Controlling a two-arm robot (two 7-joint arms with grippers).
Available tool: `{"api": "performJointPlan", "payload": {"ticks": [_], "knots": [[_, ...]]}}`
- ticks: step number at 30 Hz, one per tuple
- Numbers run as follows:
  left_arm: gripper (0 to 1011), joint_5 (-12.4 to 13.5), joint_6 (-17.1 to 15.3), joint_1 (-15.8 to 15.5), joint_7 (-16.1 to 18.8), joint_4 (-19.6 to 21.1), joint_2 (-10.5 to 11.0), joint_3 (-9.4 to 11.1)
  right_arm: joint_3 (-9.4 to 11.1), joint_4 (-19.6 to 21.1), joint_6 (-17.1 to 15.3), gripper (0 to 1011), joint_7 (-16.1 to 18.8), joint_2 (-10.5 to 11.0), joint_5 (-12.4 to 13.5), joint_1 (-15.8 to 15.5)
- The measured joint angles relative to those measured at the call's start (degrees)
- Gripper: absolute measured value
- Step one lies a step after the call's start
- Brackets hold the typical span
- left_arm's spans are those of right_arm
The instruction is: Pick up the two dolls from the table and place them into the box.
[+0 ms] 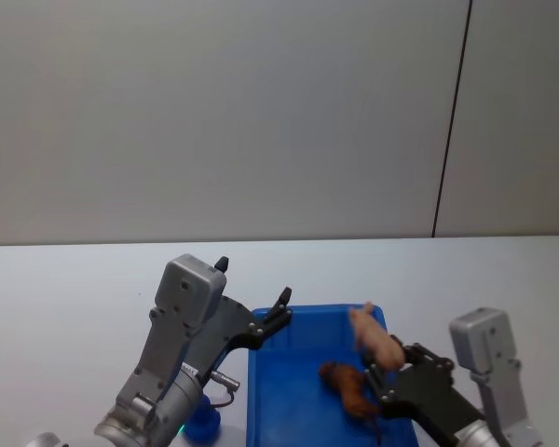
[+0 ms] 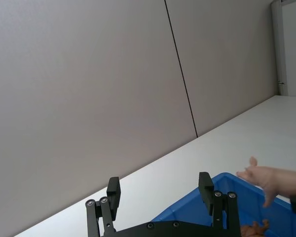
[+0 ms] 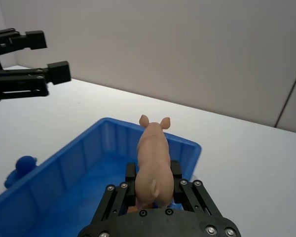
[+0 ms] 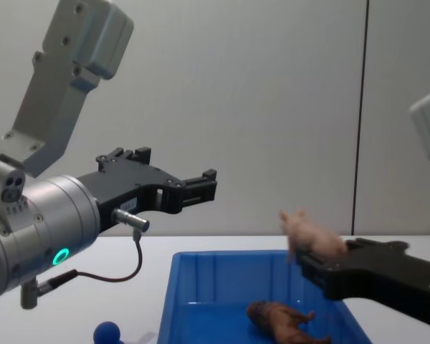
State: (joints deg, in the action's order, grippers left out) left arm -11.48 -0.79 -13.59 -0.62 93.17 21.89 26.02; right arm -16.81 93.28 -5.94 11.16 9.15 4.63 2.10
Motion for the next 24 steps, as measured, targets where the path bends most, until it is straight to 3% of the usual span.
{"api": "performJointPlan", "payload": {"ticks": [8,15,17,24], "knots": [[1001,0.0,0.0,0.0,0.0,0.0,0.0,0.0,-0.8,-2.1,-1.1,386,3.2,-1.6,1.1,1.9],[1001,0.0,0.0,0.0,0.0,0.0,0.0,0.0,-1.2,-3.2,-1.8,653,5.2,-2.2,2.1,2.7],[1001,0.0,0.0,0.0,0.0,0.0,0.0,0.0,-1.1,-3.3,-1.8,676,5.3,-2.2,2.2,2.7],[1001,0.0,0.0,0.0,0.0,0.0,0.0,0.0,-0.8,-3.0,-1.9,899,4.9,-1.7,2.7,2.4]]}}
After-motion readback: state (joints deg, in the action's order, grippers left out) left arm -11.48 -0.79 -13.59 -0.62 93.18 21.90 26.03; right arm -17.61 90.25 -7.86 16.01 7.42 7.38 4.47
